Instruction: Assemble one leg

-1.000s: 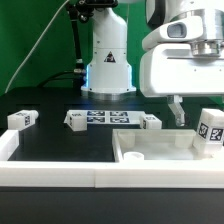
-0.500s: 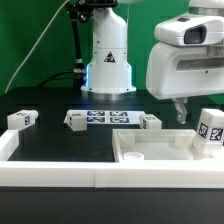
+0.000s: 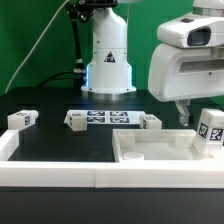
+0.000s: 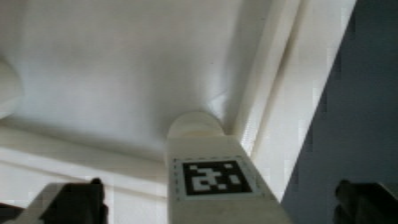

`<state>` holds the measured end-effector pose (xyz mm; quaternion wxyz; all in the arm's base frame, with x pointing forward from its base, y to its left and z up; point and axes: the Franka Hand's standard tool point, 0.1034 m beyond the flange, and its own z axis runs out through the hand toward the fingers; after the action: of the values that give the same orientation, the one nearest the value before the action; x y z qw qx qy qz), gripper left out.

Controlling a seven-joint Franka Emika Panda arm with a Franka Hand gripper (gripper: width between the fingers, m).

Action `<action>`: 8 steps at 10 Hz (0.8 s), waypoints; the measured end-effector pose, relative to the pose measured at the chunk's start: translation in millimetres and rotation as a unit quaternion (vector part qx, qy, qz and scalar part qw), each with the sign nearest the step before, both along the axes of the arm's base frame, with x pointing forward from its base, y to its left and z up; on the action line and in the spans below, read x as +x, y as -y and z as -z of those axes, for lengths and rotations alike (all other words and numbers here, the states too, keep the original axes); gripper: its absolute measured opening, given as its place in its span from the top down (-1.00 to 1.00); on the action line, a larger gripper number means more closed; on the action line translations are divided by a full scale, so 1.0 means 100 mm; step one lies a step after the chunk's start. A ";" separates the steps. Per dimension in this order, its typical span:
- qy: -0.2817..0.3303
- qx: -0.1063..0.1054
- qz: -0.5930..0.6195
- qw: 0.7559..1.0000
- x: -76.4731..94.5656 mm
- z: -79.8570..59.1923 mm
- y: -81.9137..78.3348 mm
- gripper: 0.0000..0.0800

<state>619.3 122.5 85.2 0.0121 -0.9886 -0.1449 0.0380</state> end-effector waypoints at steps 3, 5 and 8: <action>0.036 -0.006 -0.009 0.999 0.09 -0.05 -0.05 -0.62; 0.036 -0.006 -0.008 0.999 0.09 -0.04 -0.03 -0.32; 0.036 -0.006 -0.008 0.999 0.09 -0.04 -0.03 0.27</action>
Offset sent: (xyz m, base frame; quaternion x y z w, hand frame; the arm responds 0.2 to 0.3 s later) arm 0.0037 -0.0103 0.0011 -0.0079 0.0110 -0.0244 0.9996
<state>628.8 125.3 89.4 0.0003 -0.9883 -0.1527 0.0038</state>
